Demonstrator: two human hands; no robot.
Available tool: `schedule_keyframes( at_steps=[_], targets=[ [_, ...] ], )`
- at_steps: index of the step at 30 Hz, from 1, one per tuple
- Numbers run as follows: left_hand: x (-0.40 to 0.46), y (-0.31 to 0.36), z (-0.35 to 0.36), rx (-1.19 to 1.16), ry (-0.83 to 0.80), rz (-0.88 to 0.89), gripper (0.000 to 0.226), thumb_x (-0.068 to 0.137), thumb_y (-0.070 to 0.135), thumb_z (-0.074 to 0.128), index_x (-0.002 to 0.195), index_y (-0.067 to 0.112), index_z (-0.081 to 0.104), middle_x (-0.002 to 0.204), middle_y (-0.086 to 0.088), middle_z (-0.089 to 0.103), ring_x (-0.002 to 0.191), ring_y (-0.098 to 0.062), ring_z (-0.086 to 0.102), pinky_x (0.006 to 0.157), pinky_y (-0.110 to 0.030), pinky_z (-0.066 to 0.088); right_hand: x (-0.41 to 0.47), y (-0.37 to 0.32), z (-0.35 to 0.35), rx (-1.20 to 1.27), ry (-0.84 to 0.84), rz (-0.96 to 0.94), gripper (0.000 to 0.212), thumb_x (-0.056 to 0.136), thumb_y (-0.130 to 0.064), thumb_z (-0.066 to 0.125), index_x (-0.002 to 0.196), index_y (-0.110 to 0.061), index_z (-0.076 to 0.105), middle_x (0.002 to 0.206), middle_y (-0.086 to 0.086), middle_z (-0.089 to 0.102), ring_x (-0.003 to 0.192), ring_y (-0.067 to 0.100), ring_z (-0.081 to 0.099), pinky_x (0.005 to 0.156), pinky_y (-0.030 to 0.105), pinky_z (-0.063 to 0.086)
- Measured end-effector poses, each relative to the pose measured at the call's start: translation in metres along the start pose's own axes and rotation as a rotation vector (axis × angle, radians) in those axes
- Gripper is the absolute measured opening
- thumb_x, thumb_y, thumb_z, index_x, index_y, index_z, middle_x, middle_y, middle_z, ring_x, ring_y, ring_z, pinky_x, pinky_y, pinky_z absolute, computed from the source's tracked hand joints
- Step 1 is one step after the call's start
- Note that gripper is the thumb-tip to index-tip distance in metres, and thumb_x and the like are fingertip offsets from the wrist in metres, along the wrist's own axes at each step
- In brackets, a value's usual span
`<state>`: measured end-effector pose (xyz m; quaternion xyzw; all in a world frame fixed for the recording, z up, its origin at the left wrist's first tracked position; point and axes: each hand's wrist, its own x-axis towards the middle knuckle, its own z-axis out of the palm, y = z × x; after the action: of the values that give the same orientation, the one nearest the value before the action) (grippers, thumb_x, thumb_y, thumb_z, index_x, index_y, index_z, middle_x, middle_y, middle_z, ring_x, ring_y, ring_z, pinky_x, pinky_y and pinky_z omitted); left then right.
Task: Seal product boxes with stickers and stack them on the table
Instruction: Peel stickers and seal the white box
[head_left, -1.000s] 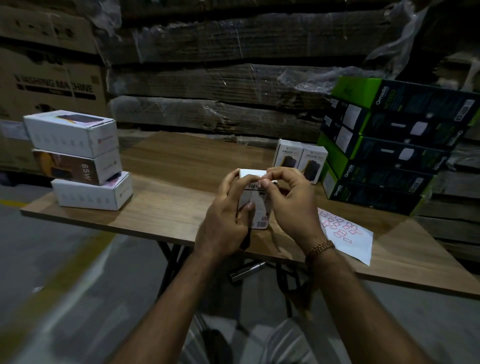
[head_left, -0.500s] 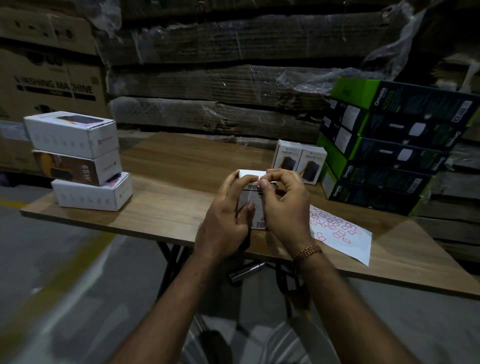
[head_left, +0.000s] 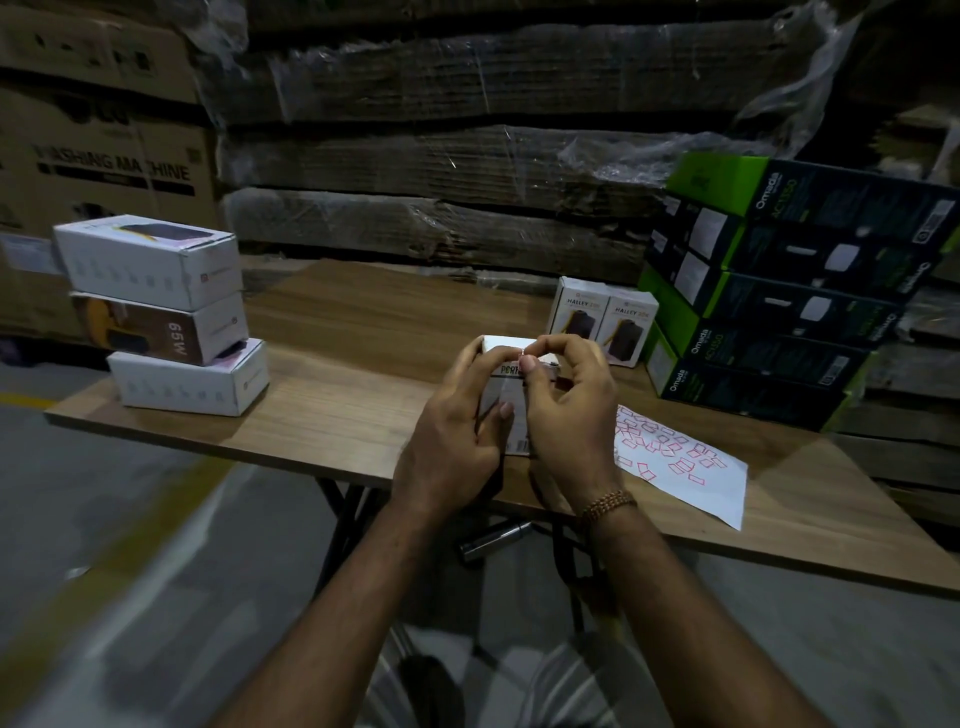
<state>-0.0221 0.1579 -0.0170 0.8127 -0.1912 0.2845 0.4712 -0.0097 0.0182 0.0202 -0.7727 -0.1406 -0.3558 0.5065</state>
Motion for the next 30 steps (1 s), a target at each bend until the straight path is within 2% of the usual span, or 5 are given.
schedule_keyframes(
  at_steps=[3, 6, 20, 23, 30],
  targets=[
    [0.001, -0.002, 0.0, -0.022, -0.015, 0.01, 0.052, 0.107, 0.028, 0.061, 0.152, 0.048, 0.044, 0.169, 0.002, 0.035, 0.142, -0.023, 0.053, 0.096, -0.05, 0.061, -0.001, 0.001, 0.002, -0.014, 0.016, -0.003, 0.011, 0.101, -0.024, 0.07, 0.109, -0.029, 0.065, 0.115, -0.012, 0.058, 0.109, 0.005, 0.06, 0.086, 0.037, 0.059],
    [0.001, -0.003, 0.0, -0.016, -0.006, 0.002, 0.054, 0.106, 0.027, 0.062, 0.152, 0.049, 0.043, 0.17, 0.004, 0.033, 0.139, -0.021, 0.054, 0.092, -0.048, 0.063, 0.0, -0.001, 0.0, 0.033, 0.02, 0.031, 0.027, 0.099, -0.023, 0.073, 0.121, -0.03, 0.058, 0.118, -0.011, 0.063, 0.116, 0.006, 0.061, 0.091, 0.039, 0.06],
    [0.002, -0.005, 0.001, -0.034, -0.013, 0.003, 0.058, 0.104, 0.021, 0.062, 0.152, 0.047, 0.043, 0.168, 0.007, 0.035, 0.134, -0.019, 0.058, 0.085, -0.044, 0.066, -0.001, 0.003, -0.013, -0.207, 0.052, -0.305, 0.014, 0.094, -0.003, 0.075, 0.104, -0.013, 0.071, 0.134, 0.004, 0.059, 0.124, -0.017, 0.044, 0.096, 0.011, 0.048],
    [0.003, -0.006, 0.002, -0.044, -0.019, 0.002, 0.057, 0.105, 0.022, 0.062, 0.153, 0.046, 0.042, 0.167, 0.007, 0.035, 0.13, -0.019, 0.06, 0.078, -0.039, 0.067, 0.0, 0.003, -0.017, -0.236, 0.038, -0.325, 0.014, 0.094, -0.004, 0.077, 0.106, -0.009, 0.075, 0.133, 0.007, 0.061, 0.121, -0.015, 0.045, 0.099, 0.002, 0.037],
    [0.001, -0.007, 0.003, -0.058, -0.015, 0.012, 0.056, 0.106, 0.023, 0.061, 0.154, 0.045, 0.041, 0.166, 0.008, 0.037, 0.128, -0.016, 0.062, 0.081, -0.039, 0.067, -0.001, 0.002, -0.018, -0.246, -0.009, -0.329, 0.017, 0.096, -0.009, 0.078, 0.113, -0.009, 0.079, 0.128, 0.007, 0.062, 0.117, 0.012, 0.063, 0.098, 0.007, 0.045]
  ],
)
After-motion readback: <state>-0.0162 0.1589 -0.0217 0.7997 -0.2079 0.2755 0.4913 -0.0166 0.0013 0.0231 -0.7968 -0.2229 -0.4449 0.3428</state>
